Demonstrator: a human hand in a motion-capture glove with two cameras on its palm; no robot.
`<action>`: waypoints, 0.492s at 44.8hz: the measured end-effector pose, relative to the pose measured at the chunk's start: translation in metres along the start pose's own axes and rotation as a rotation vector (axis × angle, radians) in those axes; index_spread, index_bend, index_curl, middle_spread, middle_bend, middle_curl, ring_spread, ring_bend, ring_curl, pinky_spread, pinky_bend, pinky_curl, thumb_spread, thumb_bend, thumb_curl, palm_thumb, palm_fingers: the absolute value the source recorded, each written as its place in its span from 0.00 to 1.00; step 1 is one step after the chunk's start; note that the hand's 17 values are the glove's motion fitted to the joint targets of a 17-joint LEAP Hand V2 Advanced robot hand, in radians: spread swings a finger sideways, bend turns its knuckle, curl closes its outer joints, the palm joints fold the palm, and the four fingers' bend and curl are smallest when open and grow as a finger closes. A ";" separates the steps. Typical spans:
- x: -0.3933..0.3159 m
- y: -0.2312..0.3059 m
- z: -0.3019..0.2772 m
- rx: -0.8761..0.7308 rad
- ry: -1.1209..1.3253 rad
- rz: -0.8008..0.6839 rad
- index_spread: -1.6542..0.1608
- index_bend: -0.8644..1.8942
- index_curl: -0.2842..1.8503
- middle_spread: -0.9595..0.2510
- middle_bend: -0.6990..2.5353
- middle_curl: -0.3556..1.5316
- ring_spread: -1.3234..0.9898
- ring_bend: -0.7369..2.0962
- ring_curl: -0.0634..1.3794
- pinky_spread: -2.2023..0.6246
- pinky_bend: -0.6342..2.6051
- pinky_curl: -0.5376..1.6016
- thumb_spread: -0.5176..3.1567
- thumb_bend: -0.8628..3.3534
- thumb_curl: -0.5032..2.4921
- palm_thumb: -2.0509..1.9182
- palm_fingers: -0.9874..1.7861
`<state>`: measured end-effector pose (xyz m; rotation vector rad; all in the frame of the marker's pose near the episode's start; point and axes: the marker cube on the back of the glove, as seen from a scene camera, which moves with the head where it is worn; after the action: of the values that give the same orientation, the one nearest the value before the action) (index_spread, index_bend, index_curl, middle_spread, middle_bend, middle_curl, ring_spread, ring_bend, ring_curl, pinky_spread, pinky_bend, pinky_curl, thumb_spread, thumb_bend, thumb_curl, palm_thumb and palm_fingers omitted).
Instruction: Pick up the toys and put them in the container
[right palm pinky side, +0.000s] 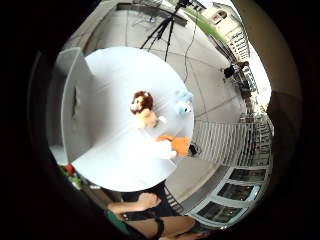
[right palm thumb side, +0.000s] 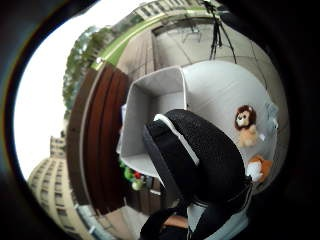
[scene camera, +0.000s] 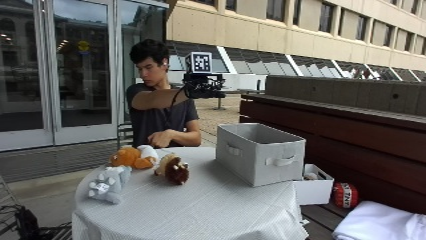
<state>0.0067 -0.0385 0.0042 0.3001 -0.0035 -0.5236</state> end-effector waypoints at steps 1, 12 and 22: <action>0.004 -0.004 0.002 0.049 0.000 -0.081 0.85 0.39 0.16 0.76 0.29 0.22 0.53 0.31 0.05 0.77 0.31 0.29 0.28 0.19 0.17 0.50 0.40; 0.016 -0.012 0.005 0.130 0.004 -0.224 0.80 0.38 0.21 0.73 0.29 0.27 0.49 0.32 0.08 0.76 0.32 0.33 0.42 0.19 0.17 0.50 0.38; 0.018 -0.008 0.005 0.114 0.005 -0.270 0.79 0.38 0.24 0.73 0.29 0.30 0.47 0.33 0.11 0.76 0.33 0.35 0.47 0.19 0.18 0.50 0.37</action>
<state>0.0185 -0.0550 0.0051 0.4169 0.0121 -0.7924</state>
